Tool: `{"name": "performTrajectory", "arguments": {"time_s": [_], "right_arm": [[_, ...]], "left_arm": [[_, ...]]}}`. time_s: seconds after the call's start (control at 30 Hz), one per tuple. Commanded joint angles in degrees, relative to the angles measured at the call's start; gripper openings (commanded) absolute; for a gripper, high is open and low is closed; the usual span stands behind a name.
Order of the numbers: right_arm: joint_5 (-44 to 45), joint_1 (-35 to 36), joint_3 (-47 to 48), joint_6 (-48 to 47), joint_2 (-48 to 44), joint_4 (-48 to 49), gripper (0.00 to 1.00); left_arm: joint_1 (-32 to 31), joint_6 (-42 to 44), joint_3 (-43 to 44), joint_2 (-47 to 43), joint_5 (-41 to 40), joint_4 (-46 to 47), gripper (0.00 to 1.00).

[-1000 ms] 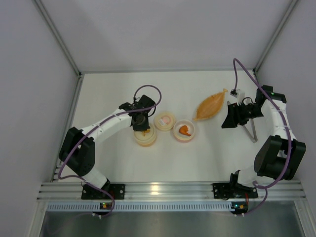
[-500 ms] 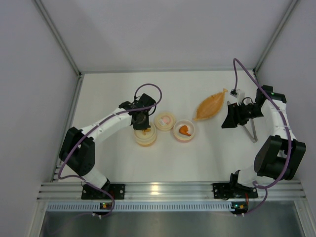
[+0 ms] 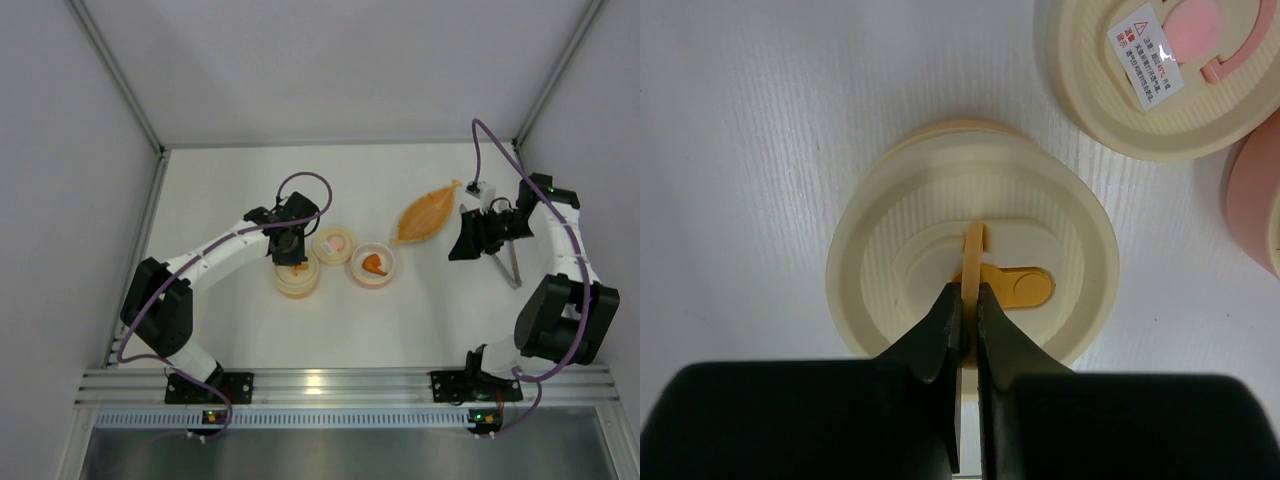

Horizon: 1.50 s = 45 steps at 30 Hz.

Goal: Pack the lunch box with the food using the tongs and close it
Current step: Close the box lid on the packing box.

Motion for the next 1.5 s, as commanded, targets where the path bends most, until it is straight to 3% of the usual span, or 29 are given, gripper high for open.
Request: {"name": "performTrajectory", "arguments": {"time_s": [0.0, 0.57, 1.03, 1.47], "right_arm": [[-1.92, -0.38, -0.01, -0.70, -0.35, 1.23, 0.56], [-2.00, -0.38, -0.10, -0.88, -0.09, 1.22, 0.55], [-2.00, -0.38, -0.36, -0.96, -0.09, 1.40, 0.55], [-2.09, -0.38, 0.08, -1.40, 0.61, 1.23, 0.55]], "left_arm": [[-0.63, -0.13, -0.52, -1.17, -0.36, 1.40, 0.00], [0.61, 0.91, -1.93, -0.90, 1.04, 2.28, 0.00], [-2.74, 4.52, 0.18, -1.17, -4.58, 1.66, 0.00], [-2.82, 7.68, -2.89, -1.08, -1.16, 3.77, 0.00]]}}
